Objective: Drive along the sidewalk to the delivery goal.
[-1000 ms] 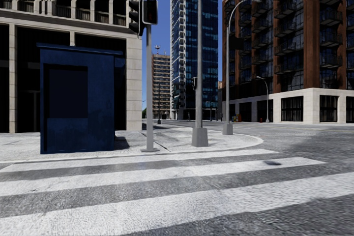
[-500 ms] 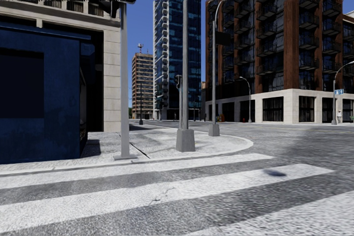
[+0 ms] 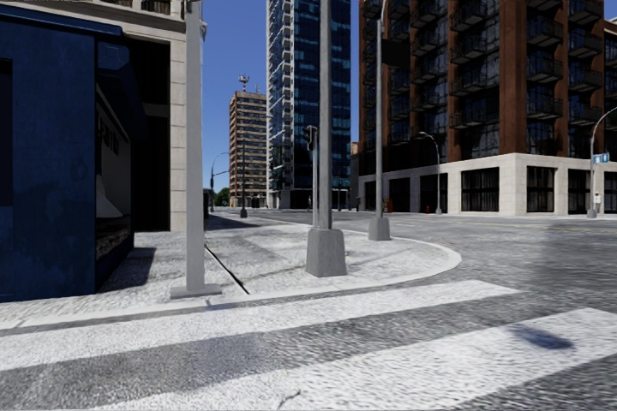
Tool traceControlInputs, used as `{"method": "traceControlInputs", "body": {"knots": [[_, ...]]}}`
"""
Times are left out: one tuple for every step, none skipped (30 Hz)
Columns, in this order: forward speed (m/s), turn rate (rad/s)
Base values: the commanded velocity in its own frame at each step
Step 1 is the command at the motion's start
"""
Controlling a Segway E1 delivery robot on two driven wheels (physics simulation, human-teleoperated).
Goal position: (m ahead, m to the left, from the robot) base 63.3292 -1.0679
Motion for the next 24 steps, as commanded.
{"method": "traceControlInputs", "body": {"knots": [[1.47, 0.00], [1.47, 0.00], [1.47, 0.00], [1.47, 0.00], [1.47, 0.00], [1.47, 0.00], [1.47, 0.00], [1.47, 0.00], [1.47, 0.00], [1.47, 0.00], [1.47, 0.00], [1.47, 0.05], [1.47, 0.13], [1.47, 0.17], [1.47, 0.59], [1.47, 0.70], [1.47, 0.74], [1.47, 0.74], [1.47, 0.58], [1.47, 0.05], [1.47, 0.01], [1.47, 0.01], [1.47, 0.01], [1.47, 0.01]]}}
